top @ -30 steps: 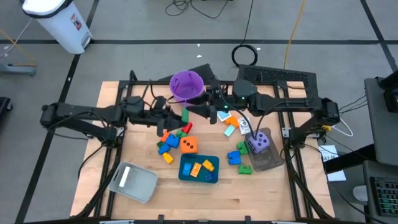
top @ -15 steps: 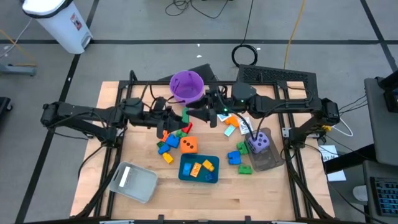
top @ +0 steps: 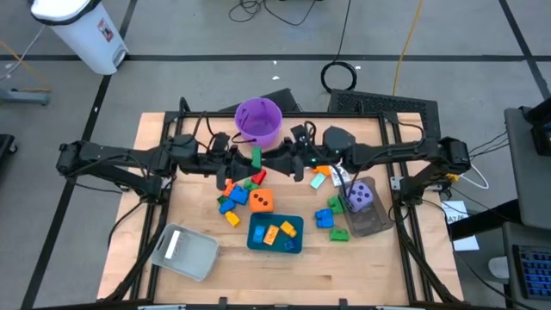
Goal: Pick & Place Toys
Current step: Put the green game piece into the blue bin
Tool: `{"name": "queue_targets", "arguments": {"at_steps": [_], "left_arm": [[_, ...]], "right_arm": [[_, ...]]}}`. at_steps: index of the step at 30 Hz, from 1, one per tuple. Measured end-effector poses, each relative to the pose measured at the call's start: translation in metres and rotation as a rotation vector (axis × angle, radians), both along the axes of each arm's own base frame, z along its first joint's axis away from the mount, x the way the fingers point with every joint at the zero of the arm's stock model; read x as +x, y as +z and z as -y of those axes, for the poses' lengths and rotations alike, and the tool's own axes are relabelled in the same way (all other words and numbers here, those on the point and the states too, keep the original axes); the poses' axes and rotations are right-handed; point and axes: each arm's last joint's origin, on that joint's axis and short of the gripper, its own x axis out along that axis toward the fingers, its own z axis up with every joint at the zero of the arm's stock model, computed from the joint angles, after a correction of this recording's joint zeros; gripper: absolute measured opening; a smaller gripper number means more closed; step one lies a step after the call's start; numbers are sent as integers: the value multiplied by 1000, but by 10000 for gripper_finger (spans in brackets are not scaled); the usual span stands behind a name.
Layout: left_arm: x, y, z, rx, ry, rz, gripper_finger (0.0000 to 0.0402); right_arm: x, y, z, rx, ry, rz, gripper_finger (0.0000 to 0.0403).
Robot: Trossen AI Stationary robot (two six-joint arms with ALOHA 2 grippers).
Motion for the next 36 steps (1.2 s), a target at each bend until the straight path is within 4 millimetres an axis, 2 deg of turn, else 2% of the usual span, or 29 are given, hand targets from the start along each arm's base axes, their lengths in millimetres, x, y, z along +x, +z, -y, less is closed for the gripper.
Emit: {"name": "queue_targets", "arguments": {"at_steps": [6,14,20,29,36], "left_arm": [[4,-5,1,-31,-9,-39,156],[20,-16,2,-44,-27,-41,156],[23,-14,2,-40,-26,-31,156],[23,-12,-1,-48,-46,-13,170],[22,-7,-3,-88,-60,34,212]], "right_arm": [[-1,4,1,16,0,46,222],[0,-4,1,21,-1,-29,222],[0,-3,0,19,0,-23,219],[0,-1,0,8,1,-7,142],[-1,2,1,-10,3,30,142]]}}
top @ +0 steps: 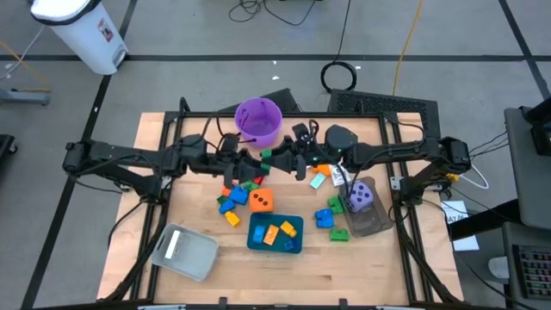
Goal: Pick & Place Toys
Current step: Put the green game piece into the blue bin
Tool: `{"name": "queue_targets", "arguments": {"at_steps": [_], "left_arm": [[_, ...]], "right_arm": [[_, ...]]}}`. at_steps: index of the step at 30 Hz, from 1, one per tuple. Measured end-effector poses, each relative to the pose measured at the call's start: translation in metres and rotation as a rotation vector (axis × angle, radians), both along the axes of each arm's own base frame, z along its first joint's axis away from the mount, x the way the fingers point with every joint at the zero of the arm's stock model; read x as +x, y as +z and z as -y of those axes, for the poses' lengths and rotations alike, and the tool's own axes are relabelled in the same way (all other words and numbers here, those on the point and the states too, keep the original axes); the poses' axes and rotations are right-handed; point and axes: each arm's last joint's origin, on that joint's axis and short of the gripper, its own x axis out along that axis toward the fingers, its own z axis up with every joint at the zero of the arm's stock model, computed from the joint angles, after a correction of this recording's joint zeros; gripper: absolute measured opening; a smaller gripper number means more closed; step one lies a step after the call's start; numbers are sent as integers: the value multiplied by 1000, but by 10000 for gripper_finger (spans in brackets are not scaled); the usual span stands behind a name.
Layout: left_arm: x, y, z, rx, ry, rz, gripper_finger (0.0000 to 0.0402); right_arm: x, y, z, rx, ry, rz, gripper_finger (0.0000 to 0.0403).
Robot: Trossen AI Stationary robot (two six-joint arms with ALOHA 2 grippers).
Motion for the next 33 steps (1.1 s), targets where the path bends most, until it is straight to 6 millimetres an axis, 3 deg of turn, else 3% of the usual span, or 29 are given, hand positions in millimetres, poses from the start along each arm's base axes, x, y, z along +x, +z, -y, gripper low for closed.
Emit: {"name": "queue_targets", "arguments": {"at_steps": [11,16,20,23,28,33], "left_arm": [[-8,18,-9,2,-66,150,245],[-24,33,-9,21,-91,218,233],[-42,42,-6,48,-84,220,217],[-52,46,-2,82,-35,125,202],[-65,49,2,180,76,-183,182],[-70,43,0,259,167,-485,177]], "right_arm": [[-15,21,2,-71,95,119,142],[-26,33,-16,-130,178,129,142],[-37,37,-37,-186,221,21,142],[-46,31,-53,-256,215,-121,143],[-51,13,-75,-334,241,-313,143],[-46,-16,-91,-394,320,-500,143]]}}
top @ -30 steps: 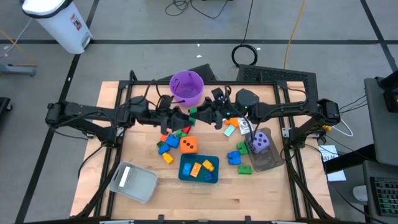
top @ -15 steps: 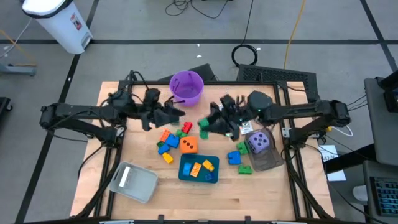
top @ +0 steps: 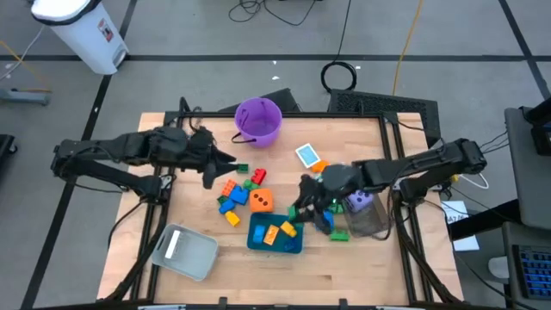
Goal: Pick & Place Toys
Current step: Put the green game piece into the blue bin
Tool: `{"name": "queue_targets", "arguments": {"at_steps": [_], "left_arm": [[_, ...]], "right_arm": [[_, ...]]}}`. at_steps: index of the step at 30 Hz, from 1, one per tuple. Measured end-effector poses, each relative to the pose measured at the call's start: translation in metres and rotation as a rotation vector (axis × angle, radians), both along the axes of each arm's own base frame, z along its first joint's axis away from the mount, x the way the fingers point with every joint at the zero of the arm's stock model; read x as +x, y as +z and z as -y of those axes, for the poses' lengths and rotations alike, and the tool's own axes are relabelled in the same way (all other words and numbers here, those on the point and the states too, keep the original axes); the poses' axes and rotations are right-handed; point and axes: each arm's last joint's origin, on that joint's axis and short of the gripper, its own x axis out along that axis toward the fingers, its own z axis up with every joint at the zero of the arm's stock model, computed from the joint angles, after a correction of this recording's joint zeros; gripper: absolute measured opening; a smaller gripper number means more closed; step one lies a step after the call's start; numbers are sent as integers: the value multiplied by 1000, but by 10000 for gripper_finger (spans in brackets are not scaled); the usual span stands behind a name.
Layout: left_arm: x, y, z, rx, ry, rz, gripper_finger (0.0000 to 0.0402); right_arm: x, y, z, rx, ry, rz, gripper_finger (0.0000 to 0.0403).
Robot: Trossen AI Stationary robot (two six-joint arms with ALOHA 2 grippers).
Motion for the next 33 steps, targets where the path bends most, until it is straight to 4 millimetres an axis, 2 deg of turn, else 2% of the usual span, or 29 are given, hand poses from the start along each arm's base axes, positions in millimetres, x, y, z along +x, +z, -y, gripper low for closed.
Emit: {"name": "queue_targets", "arguments": {"at_steps": [3,6,14,26,30,33], "left_arm": [[0,-11,-2,26,20,-128,181],[7,-18,-4,28,28,-170,181],[14,-44,-12,56,103,-402,192],[48,-84,-30,34,161,-624,234],[58,-98,-40,27,173,-682,253],[67,-112,-47,52,104,-741,271]], "right_arm": [[8,-19,-8,-43,35,-77,143],[12,-33,-14,-88,69,-131,144],[25,-59,-28,-160,136,-169,146],[51,-108,-35,-203,156,-262,148],[55,-119,-36,-207,158,-285,148],[57,-122,-35,-207,154,-286,152]]}}
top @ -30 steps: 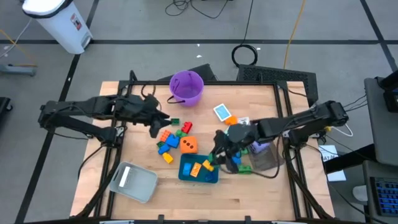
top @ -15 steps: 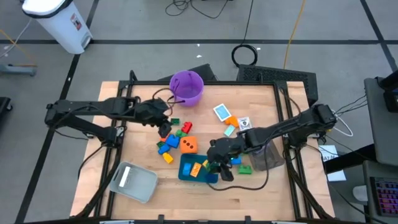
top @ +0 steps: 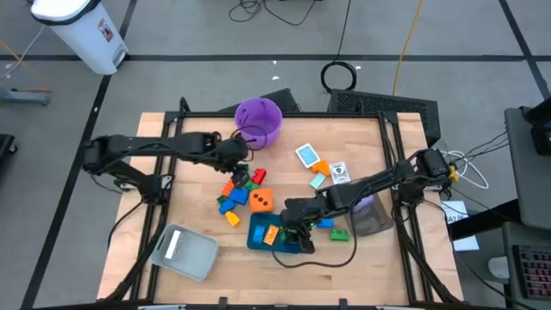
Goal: Pick & Place Toys
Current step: Put the green game piece into the blue bin
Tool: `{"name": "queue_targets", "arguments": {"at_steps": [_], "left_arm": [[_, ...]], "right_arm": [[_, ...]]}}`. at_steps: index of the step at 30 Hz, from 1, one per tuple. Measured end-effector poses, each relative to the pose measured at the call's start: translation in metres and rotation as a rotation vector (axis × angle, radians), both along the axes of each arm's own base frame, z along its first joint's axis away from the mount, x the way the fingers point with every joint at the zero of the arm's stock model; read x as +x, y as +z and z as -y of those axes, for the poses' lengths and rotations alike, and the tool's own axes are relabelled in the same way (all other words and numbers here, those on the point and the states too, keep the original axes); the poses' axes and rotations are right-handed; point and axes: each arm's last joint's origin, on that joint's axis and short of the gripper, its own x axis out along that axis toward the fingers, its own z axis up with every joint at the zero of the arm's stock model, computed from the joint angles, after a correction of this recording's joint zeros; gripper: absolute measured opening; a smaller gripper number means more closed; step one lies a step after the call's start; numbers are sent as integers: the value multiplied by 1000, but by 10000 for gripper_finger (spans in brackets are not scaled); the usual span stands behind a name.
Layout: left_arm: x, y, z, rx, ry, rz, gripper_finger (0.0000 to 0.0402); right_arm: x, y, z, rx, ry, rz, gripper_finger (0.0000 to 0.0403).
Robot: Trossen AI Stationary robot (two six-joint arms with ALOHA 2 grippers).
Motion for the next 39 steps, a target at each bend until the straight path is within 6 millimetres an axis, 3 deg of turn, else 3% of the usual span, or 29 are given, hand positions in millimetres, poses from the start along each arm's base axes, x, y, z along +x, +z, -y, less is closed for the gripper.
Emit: {"name": "queue_targets", "arguments": {"at_steps": [7,13,25,33,39], "left_arm": [[13,-28,-13,20,-131,-133,302],[21,-49,-26,44,-235,-232,306],[27,-79,-49,56,-350,-343,302],[30,-78,-60,73,-394,-281,299],[30,-77,-63,85,-434,-265,302]], "right_arm": [[4,1,8,8,-26,16,158],[5,2,13,22,-50,12,162],[7,3,17,87,-50,2,234],[10,23,33,210,-63,85,260],[4,57,50,254,-96,216,257]]}}
